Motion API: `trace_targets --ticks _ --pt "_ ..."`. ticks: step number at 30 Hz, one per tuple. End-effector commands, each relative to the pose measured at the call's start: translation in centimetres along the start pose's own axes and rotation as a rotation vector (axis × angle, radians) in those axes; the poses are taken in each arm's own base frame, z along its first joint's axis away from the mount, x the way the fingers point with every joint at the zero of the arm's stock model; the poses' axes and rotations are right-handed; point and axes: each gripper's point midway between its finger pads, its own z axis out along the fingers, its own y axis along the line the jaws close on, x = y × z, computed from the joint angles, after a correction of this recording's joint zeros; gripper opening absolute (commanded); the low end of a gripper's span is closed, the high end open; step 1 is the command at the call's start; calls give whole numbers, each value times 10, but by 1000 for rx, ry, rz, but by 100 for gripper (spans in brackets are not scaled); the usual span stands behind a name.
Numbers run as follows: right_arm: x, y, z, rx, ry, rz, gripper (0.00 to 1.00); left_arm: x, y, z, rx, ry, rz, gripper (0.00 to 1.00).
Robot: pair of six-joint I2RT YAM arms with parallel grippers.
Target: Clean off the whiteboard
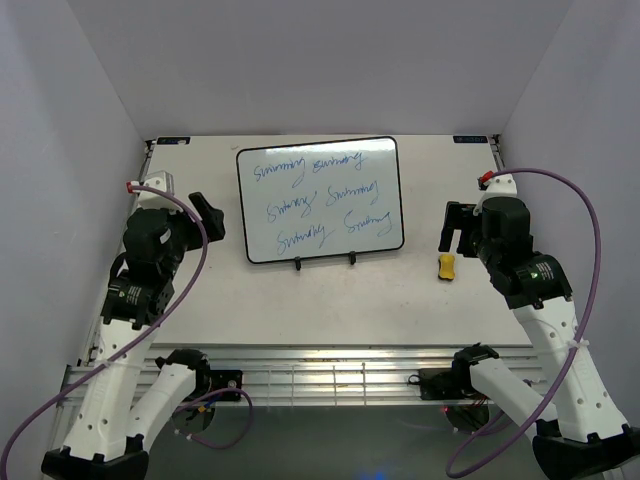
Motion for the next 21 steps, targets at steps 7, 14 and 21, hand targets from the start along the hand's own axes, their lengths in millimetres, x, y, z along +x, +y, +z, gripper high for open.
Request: trace_targets --ticks 7,14,21 --pt "-16 11 -2 -58 -78 24 90 -18 -10 6 28 -36 -2 98" --pt "-21 42 -9 -259 -205 25 90 -9 -41 63 202 15 -18 98" --pt "-16 60 -16 -376 -201 -24 90 -36 -2 106 422 -65 -168 98"
